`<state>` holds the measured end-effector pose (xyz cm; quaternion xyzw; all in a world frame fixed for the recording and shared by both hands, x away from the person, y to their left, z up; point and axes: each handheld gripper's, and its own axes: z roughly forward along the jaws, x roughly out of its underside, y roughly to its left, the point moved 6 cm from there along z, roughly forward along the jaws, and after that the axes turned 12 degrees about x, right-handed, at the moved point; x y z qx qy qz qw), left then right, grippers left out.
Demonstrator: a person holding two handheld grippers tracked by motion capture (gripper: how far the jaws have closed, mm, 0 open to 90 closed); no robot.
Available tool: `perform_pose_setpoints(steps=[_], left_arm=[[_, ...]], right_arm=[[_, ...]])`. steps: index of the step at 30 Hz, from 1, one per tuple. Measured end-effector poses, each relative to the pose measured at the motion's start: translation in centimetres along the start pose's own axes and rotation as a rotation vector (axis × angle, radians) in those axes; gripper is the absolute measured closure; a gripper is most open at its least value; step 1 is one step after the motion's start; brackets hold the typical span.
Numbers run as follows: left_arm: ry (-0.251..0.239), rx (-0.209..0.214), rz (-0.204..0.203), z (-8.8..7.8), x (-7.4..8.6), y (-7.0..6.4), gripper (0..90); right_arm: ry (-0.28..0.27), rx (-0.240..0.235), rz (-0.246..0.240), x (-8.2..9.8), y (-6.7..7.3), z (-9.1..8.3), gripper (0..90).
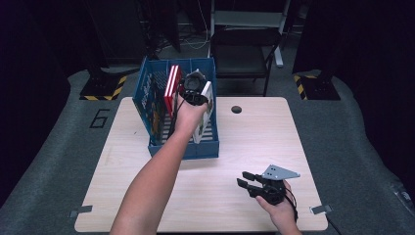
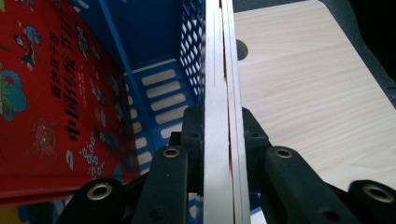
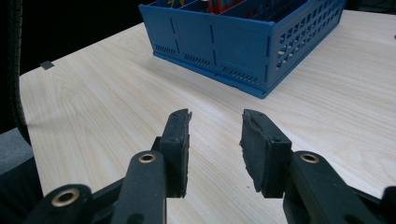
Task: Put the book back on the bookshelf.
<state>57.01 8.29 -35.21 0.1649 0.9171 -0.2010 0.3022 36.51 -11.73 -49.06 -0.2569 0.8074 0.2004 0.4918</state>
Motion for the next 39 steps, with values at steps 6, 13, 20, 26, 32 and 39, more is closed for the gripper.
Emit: perform_pose_setpoints(steps=[6,13,20,26,32,39], left_arm=[[-0.001,-0.005,-0.021,1.1,-0.3,0.4,77.0],[0.000,-0.034,-0.042,2.8,-0.5,1.0,77.0],[0.006,-0.038,-0.072,4.4,-0.1,1.3,77.0],[0.012,-0.055,-0.078,5.8,0.3,1.4,77.0],[0.017,-0.047,-0.083,6.5,0.8,1.9,77.0],[0.020,-0.047,-0.093,7.1,1.4,1.9,76.9]], right_arm=[[-0.003,0.014,0.002,0.2,-0.1,-0.4,61.8],[-0.008,0.018,0.009,0.2,-0.2,-0.7,61.8],[-0.001,0.009,-0.003,0.1,0.0,-0.4,61.8],[-0.003,0.006,0.007,0.2,0.1,-0.5,61.8],[0.008,0.002,-0.004,0.3,0.2,-0.2,61.8],[0.015,-0.008,-0.007,0.3,0.4,-0.1,61.8]])
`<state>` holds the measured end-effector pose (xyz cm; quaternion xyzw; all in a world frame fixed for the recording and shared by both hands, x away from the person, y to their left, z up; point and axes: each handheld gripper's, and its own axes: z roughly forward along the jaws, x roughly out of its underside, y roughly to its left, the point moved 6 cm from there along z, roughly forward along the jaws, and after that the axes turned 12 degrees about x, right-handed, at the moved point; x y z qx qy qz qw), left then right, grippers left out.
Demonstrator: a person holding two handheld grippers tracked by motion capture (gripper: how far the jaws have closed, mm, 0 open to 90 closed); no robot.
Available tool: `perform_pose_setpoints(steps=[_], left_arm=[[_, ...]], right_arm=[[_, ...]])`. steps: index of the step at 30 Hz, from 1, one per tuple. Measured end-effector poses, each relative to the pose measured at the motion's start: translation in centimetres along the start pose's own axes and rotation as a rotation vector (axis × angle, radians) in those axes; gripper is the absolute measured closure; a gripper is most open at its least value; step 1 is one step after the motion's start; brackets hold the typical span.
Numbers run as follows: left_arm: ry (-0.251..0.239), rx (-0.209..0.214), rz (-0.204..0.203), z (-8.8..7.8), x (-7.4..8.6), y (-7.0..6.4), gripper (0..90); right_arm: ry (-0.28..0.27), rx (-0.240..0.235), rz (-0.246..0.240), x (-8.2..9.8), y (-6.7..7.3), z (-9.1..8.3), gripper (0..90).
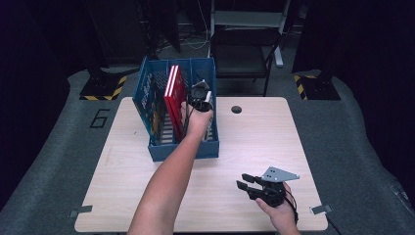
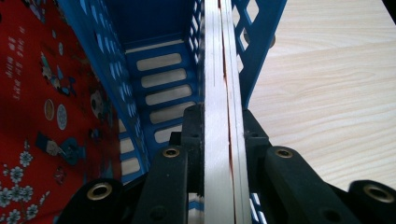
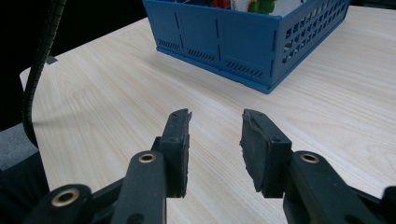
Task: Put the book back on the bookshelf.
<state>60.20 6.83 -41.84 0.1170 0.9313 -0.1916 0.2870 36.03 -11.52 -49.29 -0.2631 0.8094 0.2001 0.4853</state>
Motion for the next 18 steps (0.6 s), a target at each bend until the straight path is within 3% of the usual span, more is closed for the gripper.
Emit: perform_pose_setpoints(steps=[11,18], left_arm=[[-0.006,-0.004,-0.012,0.8,0.1,0.4,76.9],[0.015,-0.001,-0.015,1.3,0.6,0.4,76.8]], right_arm=[[0.003,-0.006,-0.007,0.1,0.0,0.1,61.5],[0.007,-0.014,-0.013,0.1,0.2,0.2,61.5]])
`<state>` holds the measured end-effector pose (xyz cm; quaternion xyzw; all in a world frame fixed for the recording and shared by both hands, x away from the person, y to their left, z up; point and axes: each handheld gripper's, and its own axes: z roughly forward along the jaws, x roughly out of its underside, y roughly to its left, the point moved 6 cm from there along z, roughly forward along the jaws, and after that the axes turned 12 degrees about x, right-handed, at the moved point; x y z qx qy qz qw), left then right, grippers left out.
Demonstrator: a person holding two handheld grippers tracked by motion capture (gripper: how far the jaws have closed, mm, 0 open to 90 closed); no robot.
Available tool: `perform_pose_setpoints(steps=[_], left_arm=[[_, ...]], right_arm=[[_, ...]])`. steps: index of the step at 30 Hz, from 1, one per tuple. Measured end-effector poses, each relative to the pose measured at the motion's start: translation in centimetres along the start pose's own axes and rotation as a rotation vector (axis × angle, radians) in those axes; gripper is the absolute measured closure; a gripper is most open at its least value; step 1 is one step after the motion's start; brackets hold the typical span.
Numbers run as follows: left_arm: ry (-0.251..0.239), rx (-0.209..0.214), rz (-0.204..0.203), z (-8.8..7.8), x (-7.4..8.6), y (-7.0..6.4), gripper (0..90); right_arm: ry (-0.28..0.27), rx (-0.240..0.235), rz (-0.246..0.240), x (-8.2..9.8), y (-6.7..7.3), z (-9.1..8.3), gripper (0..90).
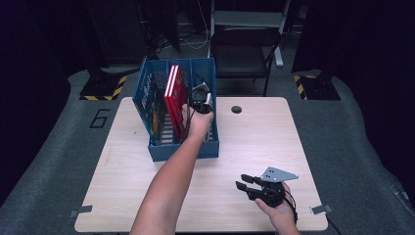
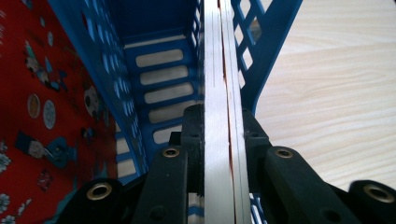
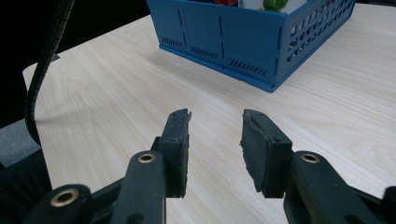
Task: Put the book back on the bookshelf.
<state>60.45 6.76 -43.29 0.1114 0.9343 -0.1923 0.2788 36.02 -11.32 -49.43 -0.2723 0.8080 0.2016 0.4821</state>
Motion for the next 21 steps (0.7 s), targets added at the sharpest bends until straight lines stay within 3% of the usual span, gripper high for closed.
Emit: perform_pose_setpoints(steps=[12,21], left_arm=[[0.065,0.017,-0.012,1.3,1.4,0.4,75.4],[0.068,0.050,0.011,1.0,1.5,-0.1,71.7]], right_arm=[[-0.001,0.000,0.001,0.0,0.0,0.0,61.5],[0.001,0.002,0.012,0.0,0.1,0.0,61.5]])
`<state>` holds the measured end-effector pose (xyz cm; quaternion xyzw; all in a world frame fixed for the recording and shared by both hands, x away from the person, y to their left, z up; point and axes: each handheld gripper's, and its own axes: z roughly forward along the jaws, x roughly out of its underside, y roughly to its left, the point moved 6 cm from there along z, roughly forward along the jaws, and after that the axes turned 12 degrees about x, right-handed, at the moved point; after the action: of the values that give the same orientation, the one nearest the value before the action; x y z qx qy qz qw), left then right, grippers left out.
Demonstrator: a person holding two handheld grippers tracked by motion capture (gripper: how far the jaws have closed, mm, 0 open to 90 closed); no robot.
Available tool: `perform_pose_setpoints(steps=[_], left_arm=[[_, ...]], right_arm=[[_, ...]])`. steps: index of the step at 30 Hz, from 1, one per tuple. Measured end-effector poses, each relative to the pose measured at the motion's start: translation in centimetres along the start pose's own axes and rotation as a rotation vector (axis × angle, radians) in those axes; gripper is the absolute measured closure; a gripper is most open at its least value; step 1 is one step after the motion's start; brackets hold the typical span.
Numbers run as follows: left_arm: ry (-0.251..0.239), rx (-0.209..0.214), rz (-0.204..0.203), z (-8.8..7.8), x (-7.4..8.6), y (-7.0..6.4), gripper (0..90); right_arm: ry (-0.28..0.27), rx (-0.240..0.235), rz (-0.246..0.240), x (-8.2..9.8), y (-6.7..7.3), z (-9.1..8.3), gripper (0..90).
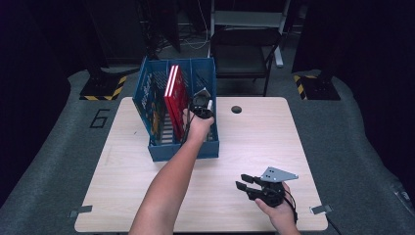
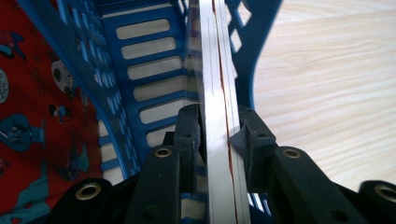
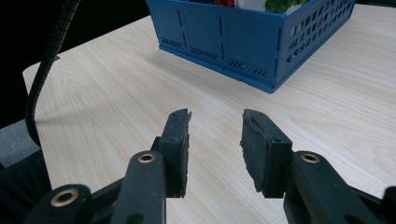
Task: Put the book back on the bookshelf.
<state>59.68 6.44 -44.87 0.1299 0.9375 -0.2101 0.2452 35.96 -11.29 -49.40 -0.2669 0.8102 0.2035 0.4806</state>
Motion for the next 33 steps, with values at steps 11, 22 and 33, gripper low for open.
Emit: perform_pose_setpoints(steps=[11,22,33], left_arm=[[-0.004,0.040,0.035,-2.0,1.9,-0.3,70.7],[-0.012,0.027,0.021,-2.6,2.4,-0.3,72.7],[-0.036,-0.042,-0.038,-2.8,1.9,0.5,76.3]], right_arm=[[-0.002,0.006,-0.004,0.0,0.0,0.1,61.2],[0.002,0.013,-0.004,0.1,0.0,0.3,61.0],[-0.002,0.011,-0.008,0.0,-0.1,0.2,61.0]])
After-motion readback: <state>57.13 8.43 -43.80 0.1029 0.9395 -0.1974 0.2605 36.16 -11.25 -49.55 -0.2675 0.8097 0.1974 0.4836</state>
